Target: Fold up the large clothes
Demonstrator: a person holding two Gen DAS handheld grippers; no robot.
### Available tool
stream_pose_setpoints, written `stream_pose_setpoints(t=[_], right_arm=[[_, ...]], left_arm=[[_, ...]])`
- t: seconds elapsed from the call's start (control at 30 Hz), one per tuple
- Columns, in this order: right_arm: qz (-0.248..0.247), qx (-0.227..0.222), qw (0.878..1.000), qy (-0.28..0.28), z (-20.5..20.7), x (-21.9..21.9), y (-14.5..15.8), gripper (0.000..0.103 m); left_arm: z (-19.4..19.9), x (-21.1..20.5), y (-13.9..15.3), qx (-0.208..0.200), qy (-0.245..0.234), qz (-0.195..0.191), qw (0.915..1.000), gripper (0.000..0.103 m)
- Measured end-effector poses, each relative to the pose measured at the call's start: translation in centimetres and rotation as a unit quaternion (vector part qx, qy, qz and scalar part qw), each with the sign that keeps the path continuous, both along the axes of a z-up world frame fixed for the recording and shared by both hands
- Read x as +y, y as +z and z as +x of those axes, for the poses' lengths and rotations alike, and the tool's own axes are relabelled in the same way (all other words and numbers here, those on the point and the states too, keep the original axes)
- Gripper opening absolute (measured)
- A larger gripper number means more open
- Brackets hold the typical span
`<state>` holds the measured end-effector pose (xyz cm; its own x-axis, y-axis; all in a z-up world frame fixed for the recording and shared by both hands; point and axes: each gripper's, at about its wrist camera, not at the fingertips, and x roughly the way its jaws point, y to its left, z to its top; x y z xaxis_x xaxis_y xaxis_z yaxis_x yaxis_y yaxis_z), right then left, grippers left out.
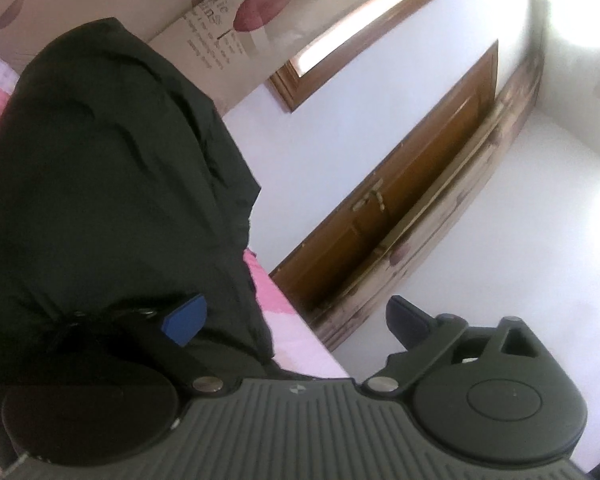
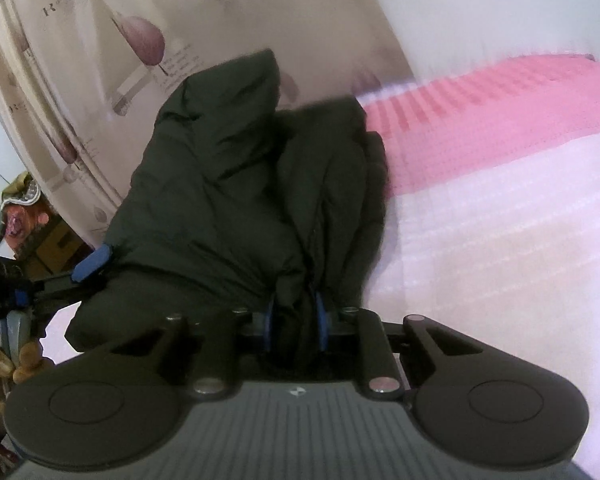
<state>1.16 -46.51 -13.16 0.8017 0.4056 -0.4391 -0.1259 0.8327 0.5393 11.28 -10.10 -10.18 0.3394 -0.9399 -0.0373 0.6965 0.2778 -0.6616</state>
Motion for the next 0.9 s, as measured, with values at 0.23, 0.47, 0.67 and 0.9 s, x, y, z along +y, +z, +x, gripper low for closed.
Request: stream_pose_setpoints(t=[0.23, 0.47, 0.67, 0.9], right_arm=[[-0.127, -0.005, 0.992, -0.001, -0.1, 2.1, 1.3, 0.046], [-0.126, -0.011, 0.991, -0.041, -0.6, 2.3, 0.4, 0.061], [-0.142, -0.012, 0.988, -0.062, -1.0, 2.7, 0.5, 0.07], [-0.141, -0.012, 0.988, -0.067, -1.1, 2.5, 0.4, 0.074]], left_arm=[[-1.5, -1.1, 1.8, -0.039, 0.038, 0.094, 0.9941, 0.103], [-2.0, -0.5, 4.5, -0.068, 0.141, 0.215, 0.964, 0.103], [-1.4, -2.0, 5.2, -0.074, 0.197, 0.324, 0.9224, 0.103], [-0.4, -2.4, 4.7, -0.065, 0.228, 0.361, 0.902, 0.103]])
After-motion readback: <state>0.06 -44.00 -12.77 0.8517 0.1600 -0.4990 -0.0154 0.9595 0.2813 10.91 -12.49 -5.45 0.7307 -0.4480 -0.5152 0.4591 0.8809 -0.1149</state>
